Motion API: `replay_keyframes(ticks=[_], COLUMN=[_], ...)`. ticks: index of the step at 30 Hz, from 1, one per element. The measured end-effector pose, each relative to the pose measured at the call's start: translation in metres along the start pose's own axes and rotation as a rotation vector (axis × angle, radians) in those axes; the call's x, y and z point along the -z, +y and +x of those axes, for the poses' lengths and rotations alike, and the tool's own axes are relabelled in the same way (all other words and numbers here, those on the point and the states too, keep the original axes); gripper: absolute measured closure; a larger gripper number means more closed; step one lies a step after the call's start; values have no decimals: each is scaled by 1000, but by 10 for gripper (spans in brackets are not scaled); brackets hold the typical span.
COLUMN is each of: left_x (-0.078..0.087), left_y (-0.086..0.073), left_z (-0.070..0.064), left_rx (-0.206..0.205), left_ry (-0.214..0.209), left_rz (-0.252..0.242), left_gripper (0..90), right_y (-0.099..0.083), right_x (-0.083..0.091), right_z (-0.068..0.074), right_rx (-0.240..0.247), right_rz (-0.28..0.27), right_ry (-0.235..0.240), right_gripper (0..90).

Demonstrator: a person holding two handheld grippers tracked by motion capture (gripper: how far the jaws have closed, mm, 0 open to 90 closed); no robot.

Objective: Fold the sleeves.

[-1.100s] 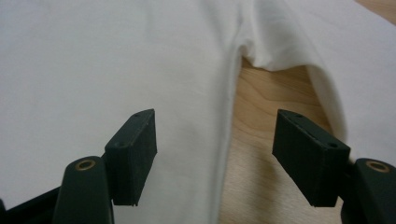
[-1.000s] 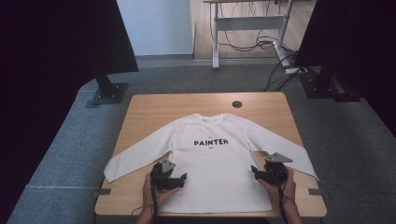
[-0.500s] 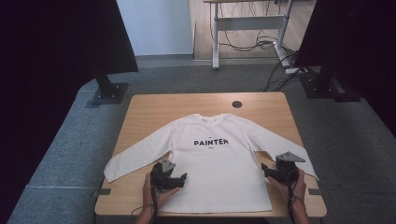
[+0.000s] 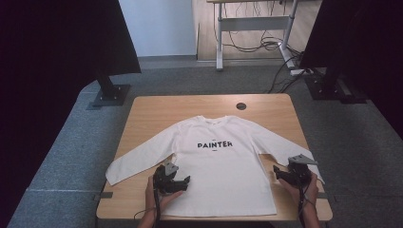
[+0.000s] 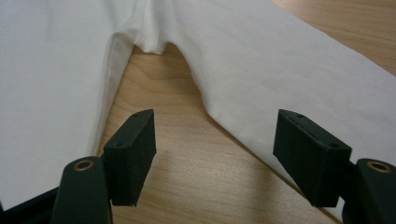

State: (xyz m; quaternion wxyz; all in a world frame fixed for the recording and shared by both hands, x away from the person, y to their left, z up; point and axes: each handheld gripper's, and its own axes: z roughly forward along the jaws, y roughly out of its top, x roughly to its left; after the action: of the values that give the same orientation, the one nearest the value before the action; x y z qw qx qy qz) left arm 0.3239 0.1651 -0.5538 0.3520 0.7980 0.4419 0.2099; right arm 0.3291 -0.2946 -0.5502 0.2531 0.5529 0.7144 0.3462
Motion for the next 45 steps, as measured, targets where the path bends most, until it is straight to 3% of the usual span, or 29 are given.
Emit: replay_keyframes(ticks=[27, 38, 45], left_x=[-1, -1, -1], left_y=[1, 1, 1], left_z=[0, 0, 0], left_rx=[0, 0, 0], left_ry=[0, -1, 1], left_rz=[0, 0, 0], left_gripper=[196, 196, 197], right_y=[-6, -7, -8], right_x=[0, -2, -1], right_z=[-29, -28, -21], right_rx=[-87, -92, -88], right_rz=[16, 24, 27], right_ry=[-60, -50, -29], right_gripper=[290, 290, 290])
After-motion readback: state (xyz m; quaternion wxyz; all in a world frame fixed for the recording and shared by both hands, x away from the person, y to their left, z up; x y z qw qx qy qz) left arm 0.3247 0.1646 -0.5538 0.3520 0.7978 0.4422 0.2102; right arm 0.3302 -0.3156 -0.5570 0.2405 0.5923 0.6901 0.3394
